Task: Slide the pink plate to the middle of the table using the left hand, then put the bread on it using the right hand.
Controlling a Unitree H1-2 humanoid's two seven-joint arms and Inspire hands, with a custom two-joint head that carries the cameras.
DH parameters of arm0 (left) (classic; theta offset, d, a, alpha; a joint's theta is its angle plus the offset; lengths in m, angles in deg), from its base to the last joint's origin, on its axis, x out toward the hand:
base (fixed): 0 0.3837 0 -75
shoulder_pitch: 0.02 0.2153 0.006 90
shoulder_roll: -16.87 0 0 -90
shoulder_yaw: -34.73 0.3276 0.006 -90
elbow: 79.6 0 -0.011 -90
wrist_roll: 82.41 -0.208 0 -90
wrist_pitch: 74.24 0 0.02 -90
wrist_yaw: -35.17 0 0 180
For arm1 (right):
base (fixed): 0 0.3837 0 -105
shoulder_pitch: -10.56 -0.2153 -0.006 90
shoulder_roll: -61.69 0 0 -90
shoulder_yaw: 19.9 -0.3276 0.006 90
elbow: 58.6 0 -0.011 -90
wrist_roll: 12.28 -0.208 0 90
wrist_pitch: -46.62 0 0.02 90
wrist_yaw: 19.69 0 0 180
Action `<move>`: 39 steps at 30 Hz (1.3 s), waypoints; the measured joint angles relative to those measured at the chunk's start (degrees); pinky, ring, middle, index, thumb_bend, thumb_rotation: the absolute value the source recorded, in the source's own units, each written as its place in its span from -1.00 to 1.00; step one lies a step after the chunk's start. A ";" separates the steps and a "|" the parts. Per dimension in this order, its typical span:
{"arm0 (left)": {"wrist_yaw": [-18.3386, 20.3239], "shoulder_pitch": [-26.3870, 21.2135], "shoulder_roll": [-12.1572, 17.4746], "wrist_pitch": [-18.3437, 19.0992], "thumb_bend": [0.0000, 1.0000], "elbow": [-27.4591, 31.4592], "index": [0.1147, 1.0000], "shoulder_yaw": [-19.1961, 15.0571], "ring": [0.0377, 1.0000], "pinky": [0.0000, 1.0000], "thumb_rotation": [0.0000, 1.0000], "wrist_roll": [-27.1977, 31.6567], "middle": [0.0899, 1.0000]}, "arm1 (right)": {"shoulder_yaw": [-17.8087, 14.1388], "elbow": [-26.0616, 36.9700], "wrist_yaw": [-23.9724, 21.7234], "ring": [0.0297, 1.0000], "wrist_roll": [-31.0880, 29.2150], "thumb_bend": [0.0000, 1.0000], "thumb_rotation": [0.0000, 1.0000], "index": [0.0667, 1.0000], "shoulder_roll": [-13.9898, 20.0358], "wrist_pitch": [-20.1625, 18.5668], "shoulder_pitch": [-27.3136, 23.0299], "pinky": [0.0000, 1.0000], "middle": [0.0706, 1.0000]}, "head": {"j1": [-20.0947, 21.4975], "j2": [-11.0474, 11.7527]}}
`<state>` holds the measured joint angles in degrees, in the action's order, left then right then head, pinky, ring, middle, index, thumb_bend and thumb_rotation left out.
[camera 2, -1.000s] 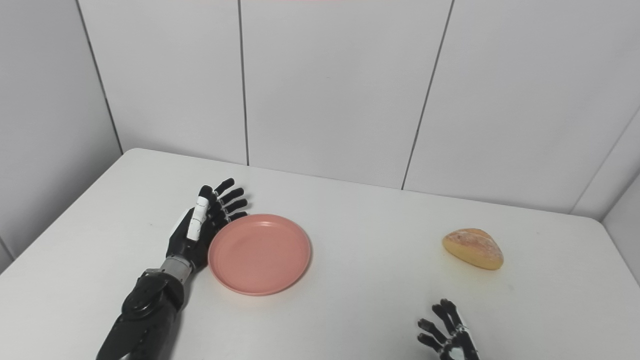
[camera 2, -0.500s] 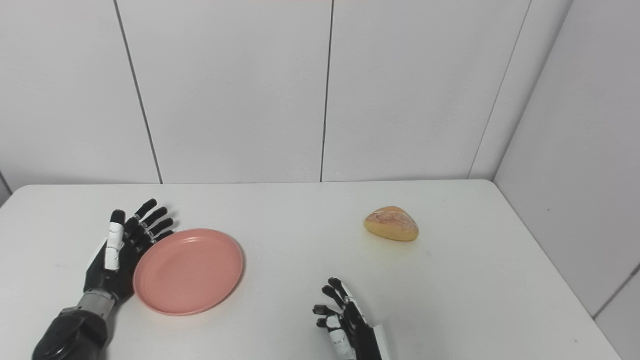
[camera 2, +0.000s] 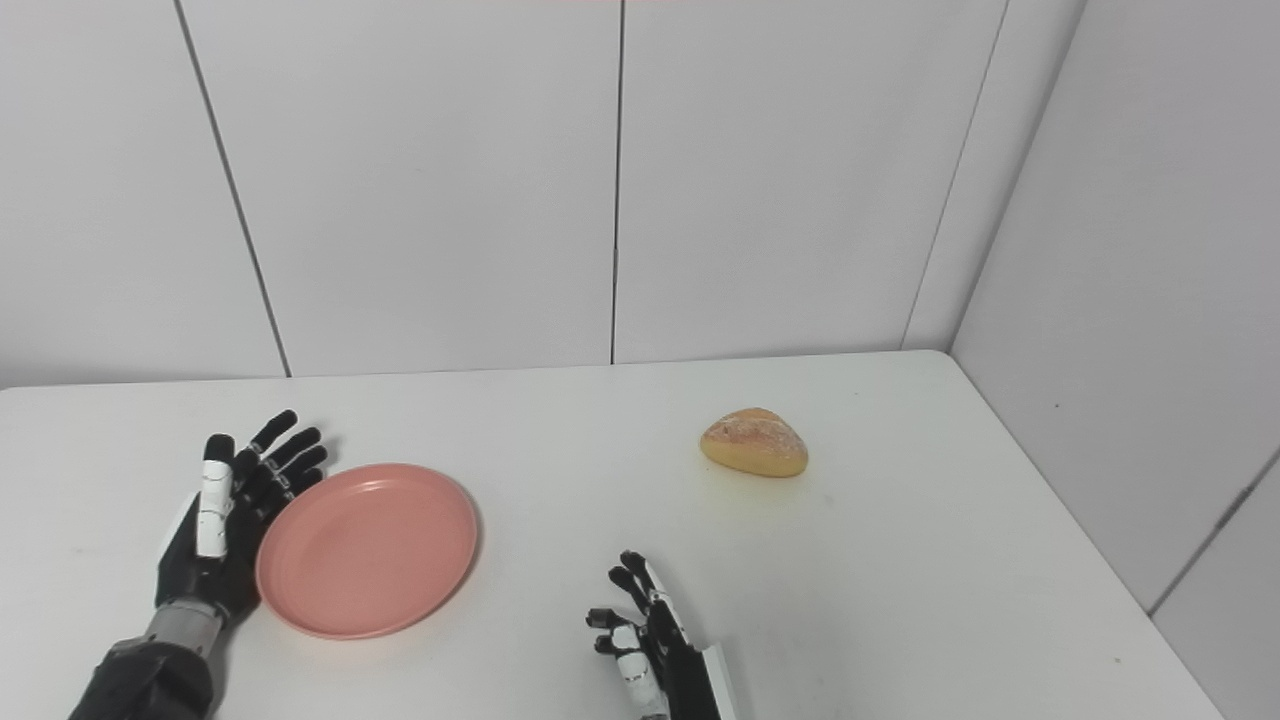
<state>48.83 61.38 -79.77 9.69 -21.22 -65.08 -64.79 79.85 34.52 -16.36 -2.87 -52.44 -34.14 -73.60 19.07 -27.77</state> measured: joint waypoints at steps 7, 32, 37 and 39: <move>-3.39 1.80 -2.73 0.39 0.80 3.86 0.64 0.16 0.73 0.88 0.75 -1.40 0.68 | 0.04 0.05 0.01 0.47 0.00 0.35 0.98 0.83 -0.06 -0.15 -0.04 0.39 0.77 | -1.32 -0.70; -6.55 6.56 -8.05 4.14 0.79 13.02 0.50 3.21 0.71 0.90 0.72 -3.24 0.64 | 0.28 2.39 -1.50 0.49 -2.63 0.27 0.96 0.87 1.38 -2.59 -0.11 0.40 0.79 | -6.24 -1.23; -6.90 6.54 -8.15 4.22 0.77 13.08 0.49 3.21 0.69 0.88 0.73 -3.28 0.62 | 0.28 2.81 -1.39 0.49 -1.83 0.33 0.94 0.83 1.68 -2.66 0.06 0.37 0.77 | -5.80 -1.32; -6.90 6.53 -8.12 4.22 0.78 13.07 0.49 3.18 0.68 0.88 0.73 -3.30 0.62 | 0.22 3.12 -1.32 0.48 -1.15 0.35 0.96 0.83 1.79 -2.70 0.13 0.36 0.75 | -5.80 -1.32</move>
<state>41.93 67.91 -87.90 13.91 -8.15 -61.90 -68.09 80.06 37.65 -17.68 -4.02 -50.64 -36.84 -73.47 13.27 -29.09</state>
